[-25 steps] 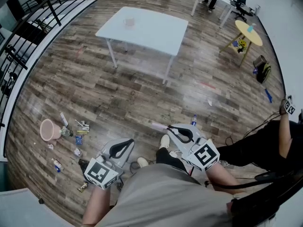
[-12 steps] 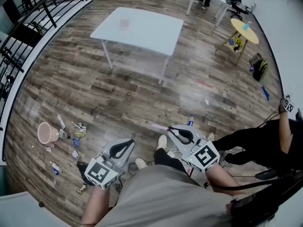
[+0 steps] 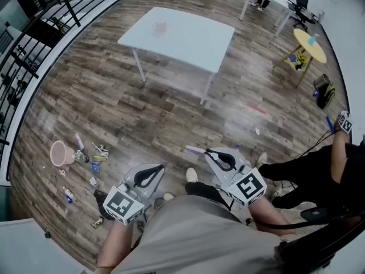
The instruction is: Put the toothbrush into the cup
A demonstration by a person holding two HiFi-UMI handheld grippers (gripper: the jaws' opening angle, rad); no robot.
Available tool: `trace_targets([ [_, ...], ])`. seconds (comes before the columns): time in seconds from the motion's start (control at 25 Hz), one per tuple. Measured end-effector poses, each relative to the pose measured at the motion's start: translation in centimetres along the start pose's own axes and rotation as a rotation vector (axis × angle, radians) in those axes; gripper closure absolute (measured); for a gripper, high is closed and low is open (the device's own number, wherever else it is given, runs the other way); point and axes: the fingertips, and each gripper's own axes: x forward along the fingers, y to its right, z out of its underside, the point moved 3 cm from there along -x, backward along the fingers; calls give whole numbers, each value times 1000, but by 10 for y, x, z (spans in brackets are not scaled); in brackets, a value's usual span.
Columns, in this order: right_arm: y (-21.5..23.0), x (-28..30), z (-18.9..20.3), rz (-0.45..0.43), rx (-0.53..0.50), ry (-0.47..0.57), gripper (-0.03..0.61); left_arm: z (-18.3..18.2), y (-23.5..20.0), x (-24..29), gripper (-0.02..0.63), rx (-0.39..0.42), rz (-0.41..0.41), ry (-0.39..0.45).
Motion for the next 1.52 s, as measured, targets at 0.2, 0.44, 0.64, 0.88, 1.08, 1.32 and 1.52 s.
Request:
trace_targets([
  [0.2,50,17,-5,-47,-11,31,554,-16,-20,38,607,-26,-46,-6],
  [0.44,112,21,4,-67,26,39,554,-33,-38,86,607,-35,-91,2],
  [0.64,144,26,9,-79,33,51,554,-41,-43,107,607,-39,-128,-10],
  [0.88,162,43,12,-97,54,55,554,-39,-59,120,607,-34,-152,-34],
  [1.08,173,64,6,-110,41,57,554,-42,-80,134,607,-15,-145,-35],
  [1.32,193,97,1,-90,16,36,554,-41,-126,149,607,-13,-125,0],
  [1.52,202,141,-20,-74,-2,22,554,-48,-179,151,607,-15,-102,28],
])
